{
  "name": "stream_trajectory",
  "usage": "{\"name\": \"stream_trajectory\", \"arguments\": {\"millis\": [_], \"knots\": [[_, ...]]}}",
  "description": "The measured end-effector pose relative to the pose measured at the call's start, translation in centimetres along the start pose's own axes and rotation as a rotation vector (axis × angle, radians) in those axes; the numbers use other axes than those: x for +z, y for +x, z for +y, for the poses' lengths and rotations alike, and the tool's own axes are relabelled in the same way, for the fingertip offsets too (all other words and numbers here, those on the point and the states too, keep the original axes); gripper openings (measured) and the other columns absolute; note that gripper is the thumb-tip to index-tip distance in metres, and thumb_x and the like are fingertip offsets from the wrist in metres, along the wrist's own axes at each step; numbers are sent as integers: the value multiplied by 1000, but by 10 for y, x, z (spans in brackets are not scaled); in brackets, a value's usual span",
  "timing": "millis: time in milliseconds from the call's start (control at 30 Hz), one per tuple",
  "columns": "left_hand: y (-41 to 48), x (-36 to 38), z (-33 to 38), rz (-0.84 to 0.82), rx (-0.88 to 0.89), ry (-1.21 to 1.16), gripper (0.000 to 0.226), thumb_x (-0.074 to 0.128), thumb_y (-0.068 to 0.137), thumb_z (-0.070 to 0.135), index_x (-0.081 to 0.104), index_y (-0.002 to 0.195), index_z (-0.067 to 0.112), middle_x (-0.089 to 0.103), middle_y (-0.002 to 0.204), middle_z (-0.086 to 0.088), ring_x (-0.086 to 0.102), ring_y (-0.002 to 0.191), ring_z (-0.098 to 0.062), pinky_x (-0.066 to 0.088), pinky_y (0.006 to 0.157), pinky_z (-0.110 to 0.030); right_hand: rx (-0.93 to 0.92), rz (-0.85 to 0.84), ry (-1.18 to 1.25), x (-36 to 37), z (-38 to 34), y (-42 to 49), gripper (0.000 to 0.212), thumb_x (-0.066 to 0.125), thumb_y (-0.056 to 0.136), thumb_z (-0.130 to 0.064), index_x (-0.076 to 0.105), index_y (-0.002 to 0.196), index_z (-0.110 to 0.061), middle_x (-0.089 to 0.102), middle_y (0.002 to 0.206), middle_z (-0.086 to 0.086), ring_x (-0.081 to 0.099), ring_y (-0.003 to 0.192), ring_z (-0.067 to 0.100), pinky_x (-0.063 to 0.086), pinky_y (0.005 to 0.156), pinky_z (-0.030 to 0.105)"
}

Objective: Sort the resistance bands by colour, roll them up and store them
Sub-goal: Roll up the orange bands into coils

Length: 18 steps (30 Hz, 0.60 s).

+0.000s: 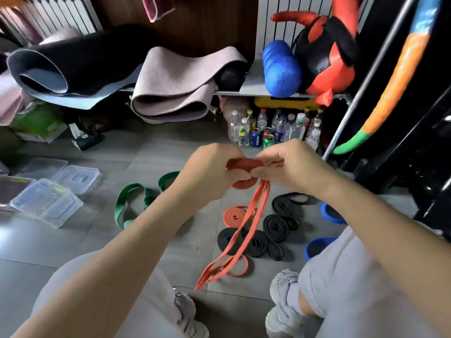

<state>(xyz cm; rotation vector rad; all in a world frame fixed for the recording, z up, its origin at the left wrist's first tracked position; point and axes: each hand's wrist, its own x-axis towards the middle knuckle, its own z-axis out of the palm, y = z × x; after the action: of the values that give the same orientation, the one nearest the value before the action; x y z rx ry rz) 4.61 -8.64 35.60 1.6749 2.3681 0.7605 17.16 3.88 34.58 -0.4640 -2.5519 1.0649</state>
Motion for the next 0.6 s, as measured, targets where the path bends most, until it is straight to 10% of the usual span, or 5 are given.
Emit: {"name": "stream_trajectory", "arguments": {"millis": [233,333,600], "knots": [[2,5,-39,179,-246,-653,27,72,76,3,71,84,29,73,84,-6,69,82,-29,54,83,-50,89,50,307,27,21,10,24,77,72,-10,71,91,-23,70,76,-16,67,73,-4,51,73,13],[4,1,-39,225,-276,-940,26,70,77,8,66,102,2,70,96,-21,66,94,-38,51,90,-51,79,138,507,28,11,22,30,75,69,-4,69,94,-19,69,76,-16,66,71,-4,49,71,8],[11,11,-41,253,-312,-1173,37,68,72,16,64,106,1,70,98,-20,65,98,-40,53,90,-43,18,262,491,34,11,30,26,73,75,-2,69,82,-26,70,75,-13,66,66,2,51,67,11]]}}
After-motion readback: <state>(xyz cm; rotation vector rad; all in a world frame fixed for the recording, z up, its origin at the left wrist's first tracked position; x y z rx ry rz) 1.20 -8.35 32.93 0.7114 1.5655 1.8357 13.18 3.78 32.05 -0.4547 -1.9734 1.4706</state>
